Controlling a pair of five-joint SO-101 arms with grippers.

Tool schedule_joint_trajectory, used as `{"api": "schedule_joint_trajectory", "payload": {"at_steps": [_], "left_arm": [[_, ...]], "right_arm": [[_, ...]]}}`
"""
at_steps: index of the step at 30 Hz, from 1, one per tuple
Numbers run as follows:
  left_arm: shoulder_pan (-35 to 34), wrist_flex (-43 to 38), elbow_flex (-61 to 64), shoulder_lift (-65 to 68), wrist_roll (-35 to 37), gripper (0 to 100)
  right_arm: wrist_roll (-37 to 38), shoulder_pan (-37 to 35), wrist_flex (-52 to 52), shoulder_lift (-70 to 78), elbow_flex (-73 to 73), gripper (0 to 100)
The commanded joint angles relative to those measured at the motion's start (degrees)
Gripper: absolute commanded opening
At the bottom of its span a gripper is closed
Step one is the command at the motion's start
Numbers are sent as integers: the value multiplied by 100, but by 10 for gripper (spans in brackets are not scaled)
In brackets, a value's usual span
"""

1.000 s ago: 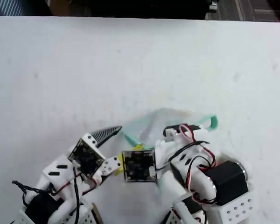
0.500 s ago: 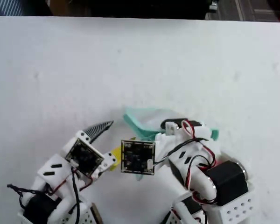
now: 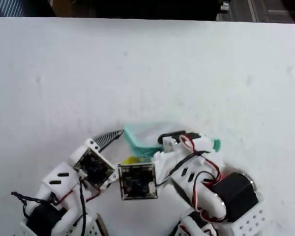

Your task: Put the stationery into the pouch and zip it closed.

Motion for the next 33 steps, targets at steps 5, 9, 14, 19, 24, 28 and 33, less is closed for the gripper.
{"api": "schedule_joint_trajectory", "payload": {"at_steps": [5, 9, 14, 19, 24, 28, 33], "left_arm": [[514, 0, -79, 4, 18, 260], [523, 26, -105, 4, 299, 256], [822, 44, -97, 4, 290, 184], [1376, 149, -79, 4, 281, 24], [1437, 220, -88, 4, 273, 22], [1437, 220, -79, 4, 273, 23], [1429, 211, -79, 4, 273, 23]], "right_arm": [[-62, -295, -31, -31, -360, 17], [97, -268, -40, -31, -360, 17], [-44, -242, -295, -31, -360, 17], [-281, -251, -462, -31, -352, 17], [-281, -251, -400, -66, -308, 18], [-281, -251, -163, -84, -325, 65], [-1081, -251, -145, -92, -360, 225]]}}
